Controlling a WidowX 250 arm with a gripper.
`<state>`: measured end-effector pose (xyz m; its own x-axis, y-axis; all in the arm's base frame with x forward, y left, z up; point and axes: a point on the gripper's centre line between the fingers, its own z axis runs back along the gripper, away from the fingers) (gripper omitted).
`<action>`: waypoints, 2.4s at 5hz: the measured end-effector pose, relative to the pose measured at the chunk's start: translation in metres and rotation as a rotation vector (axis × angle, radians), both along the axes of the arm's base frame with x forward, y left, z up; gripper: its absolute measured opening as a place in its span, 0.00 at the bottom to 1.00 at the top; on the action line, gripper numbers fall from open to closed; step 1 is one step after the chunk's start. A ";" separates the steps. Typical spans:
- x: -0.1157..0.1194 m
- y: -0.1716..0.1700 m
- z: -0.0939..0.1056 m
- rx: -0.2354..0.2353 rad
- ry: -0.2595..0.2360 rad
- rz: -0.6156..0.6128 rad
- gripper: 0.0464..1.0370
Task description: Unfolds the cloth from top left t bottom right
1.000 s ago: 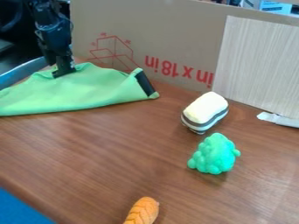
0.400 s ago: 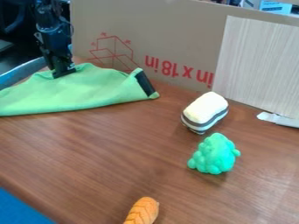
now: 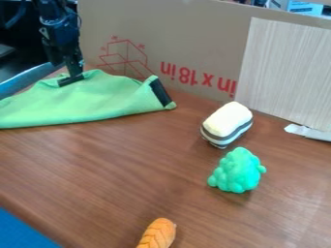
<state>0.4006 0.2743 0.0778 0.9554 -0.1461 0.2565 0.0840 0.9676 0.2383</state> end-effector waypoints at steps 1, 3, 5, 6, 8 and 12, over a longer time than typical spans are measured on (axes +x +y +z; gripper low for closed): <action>-0.001 0.002 -0.001 0.005 0.005 0.001 0.96; 0.001 0.004 -0.022 0.037 0.048 0.016 0.92; 0.001 0.001 -0.023 0.010 0.046 0.008 0.30; 0.000 0.000 -0.023 -0.003 0.046 0.002 0.12; -0.010 0.004 -0.013 -0.073 0.025 0.007 0.01; -0.064 -0.019 0.041 -0.152 -0.033 -0.112 0.00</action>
